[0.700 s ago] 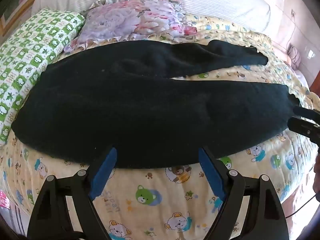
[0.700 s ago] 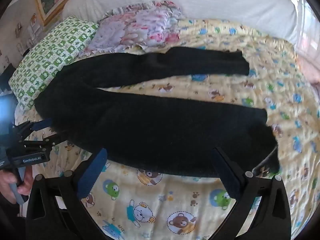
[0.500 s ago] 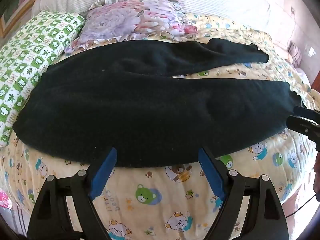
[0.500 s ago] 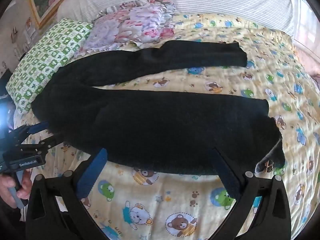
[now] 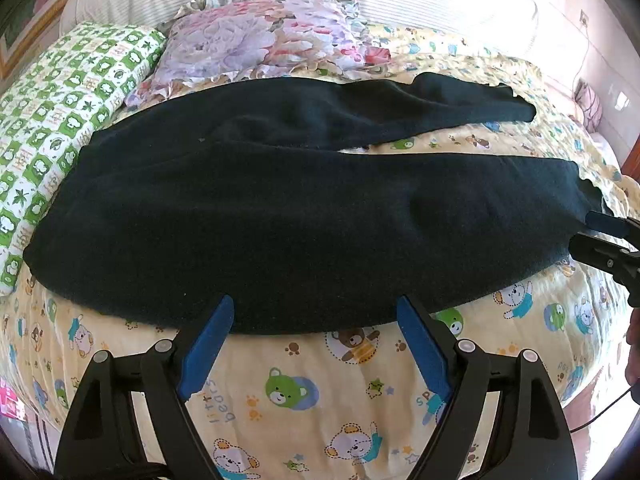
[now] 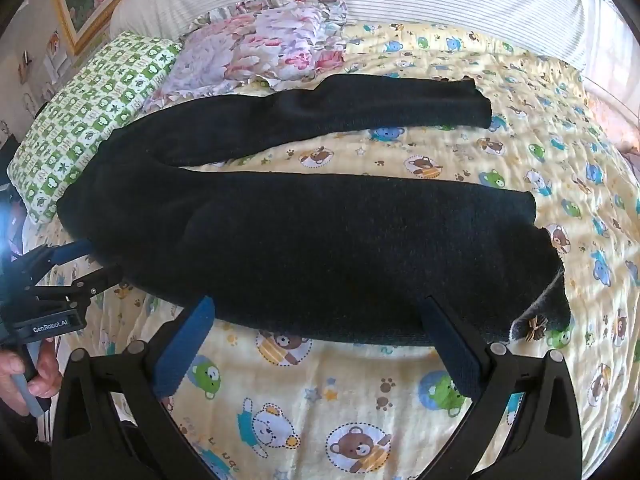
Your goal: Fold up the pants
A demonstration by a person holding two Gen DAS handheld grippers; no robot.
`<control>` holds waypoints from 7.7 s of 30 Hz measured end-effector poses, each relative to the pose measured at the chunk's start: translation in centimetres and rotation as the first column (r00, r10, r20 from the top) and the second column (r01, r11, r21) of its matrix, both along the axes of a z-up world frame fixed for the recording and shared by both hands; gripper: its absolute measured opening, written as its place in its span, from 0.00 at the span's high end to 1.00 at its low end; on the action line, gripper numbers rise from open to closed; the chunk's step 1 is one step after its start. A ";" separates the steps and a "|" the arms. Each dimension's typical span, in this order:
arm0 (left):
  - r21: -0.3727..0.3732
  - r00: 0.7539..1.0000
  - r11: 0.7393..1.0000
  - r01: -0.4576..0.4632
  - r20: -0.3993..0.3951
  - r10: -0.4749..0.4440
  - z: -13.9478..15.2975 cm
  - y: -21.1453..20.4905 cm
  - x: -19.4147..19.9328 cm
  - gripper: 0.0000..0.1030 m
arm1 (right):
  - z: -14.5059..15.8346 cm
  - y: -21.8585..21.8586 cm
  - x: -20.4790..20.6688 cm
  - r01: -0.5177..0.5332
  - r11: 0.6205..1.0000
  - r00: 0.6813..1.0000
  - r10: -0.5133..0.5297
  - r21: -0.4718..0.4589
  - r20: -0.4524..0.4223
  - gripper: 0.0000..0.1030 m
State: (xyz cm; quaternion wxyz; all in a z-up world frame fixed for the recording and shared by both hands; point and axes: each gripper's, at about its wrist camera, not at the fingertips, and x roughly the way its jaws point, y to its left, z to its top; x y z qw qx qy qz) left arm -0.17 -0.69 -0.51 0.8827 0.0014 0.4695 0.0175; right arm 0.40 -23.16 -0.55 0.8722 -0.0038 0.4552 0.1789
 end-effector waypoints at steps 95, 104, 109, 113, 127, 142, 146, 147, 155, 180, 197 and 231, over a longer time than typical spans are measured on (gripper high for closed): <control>0.023 0.844 0.846 0.533 -0.079 -0.530 2.8 -0.8 26.0 0.18 | 5.0 -8.1 21.6 0.098 0.993 0.994 -0.093 0.069 -0.064 0.02; -0.003 0.771 0.786 0.618 -0.193 -0.607 -1.2 -3.1 32.4 0.18 | 2.0 -9.4 27.7 0.103 0.988 0.979 -0.080 0.113 -0.190 0.15; -0.023 0.745 0.771 0.636 -0.245 -0.621 -3.2 -3.4 34.2 0.22 | 0.6 -8.7 28.7 0.076 0.991 0.973 -0.049 0.112 -0.225 0.31; -0.080 0.719 0.753 0.653 -0.249 -0.649 -3.2 -4.0 34.2 0.70 | 0.4 -8.9 28.9 0.093 0.992 0.977 -0.075 0.085 -0.201 0.76; -0.154 0.770 0.775 0.613 -0.104 -0.630 2.2 -2.4 25.1 0.96 | 3.8 -12.0 21.6 0.076 0.982 0.997 -0.071 0.176 -0.034 0.88; -0.253 0.799 0.774 0.580 -0.011 -0.602 5.4 -2.6 13.9 0.96 | 5.6 -13.8 11.1 0.022 0.970 0.993 -0.050 0.244 0.110 0.91; -0.243 0.805 0.781 0.575 -0.001 -0.593 5.1 -3.0 11.6 0.96 | 4.9 -14.3 8.9 0.017 0.966 0.991 -0.051 0.260 0.125 0.91; -0.243 0.807 0.783 0.573 -0.001 -0.591 4.9 -3.1 11.2 0.96 | 4.6 -14.4 8.5 0.018 0.964 0.991 -0.053 0.264 0.127 0.91; -0.271 0.822 0.788 0.553 0.020 -0.569 4.7 -3.3 8.2 0.96 | 3.6 -15.4 5.3 0.034 0.943 0.985 -0.088 0.330 0.152 0.91; -0.319 0.834 0.797 0.513 -0.033 -0.550 0.4 -3.9 5.6 0.93 | -0.5 -14.5 0.6 0.096 0.976 0.990 -0.114 0.194 0.083 0.85; -0.411 0.925 0.835 0.365 0.060 -0.375 2.3 2.3 2.3 0.57 | 4.9 -12.2 -3.0 0.093 0.975 0.967 -0.138 0.203 0.216 0.40; -0.468 0.903 0.813 -0.348 0.065 0.424 1.4 30.0 -5.3 0.46 | 3.7 14.8 6.4 -0.347 0.894 0.937 0.341 0.283 0.074 0.40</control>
